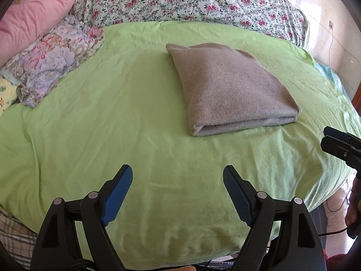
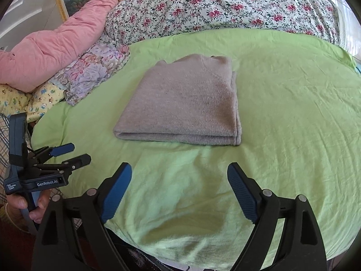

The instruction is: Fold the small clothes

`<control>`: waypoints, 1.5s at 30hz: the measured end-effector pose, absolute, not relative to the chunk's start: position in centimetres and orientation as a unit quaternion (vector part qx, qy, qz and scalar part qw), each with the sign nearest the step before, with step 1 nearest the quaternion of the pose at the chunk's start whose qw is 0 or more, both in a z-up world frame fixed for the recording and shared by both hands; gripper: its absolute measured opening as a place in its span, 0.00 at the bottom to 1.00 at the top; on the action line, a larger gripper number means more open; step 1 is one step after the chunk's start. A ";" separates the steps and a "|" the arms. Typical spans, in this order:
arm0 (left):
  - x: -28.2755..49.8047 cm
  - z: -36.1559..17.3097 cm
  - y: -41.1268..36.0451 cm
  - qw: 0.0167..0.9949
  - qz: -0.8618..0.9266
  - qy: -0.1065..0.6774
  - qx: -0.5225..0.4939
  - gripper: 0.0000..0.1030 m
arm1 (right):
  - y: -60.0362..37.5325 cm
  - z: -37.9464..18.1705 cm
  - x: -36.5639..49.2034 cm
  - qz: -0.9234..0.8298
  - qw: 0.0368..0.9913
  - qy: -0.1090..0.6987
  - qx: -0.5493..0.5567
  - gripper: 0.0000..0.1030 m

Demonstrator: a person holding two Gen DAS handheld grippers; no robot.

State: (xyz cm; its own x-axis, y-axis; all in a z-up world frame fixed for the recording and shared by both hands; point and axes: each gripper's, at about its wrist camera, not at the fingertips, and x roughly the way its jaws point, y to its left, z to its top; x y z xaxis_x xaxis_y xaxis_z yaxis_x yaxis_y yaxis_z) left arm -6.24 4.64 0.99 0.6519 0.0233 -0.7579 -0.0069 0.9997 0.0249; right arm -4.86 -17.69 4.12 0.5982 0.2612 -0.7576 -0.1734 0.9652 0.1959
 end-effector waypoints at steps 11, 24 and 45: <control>-3.5 1.7 4.1 0.911 0.008 0.413 0.013 0.83 | -17.0 4.4 -2.9 0.128 0.896 0.424 0.038 0.85; 0.5 1.9 2.6 0.905 0.042 0.422 0.042 0.86 | -16.4 4.4 1.8 0.122 0.896 0.426 0.025 0.89; 4.8 2.1 2.6 0.904 0.045 0.423 0.028 0.90 | -17.0 3.2 6.3 0.115 0.888 0.444 0.023 0.89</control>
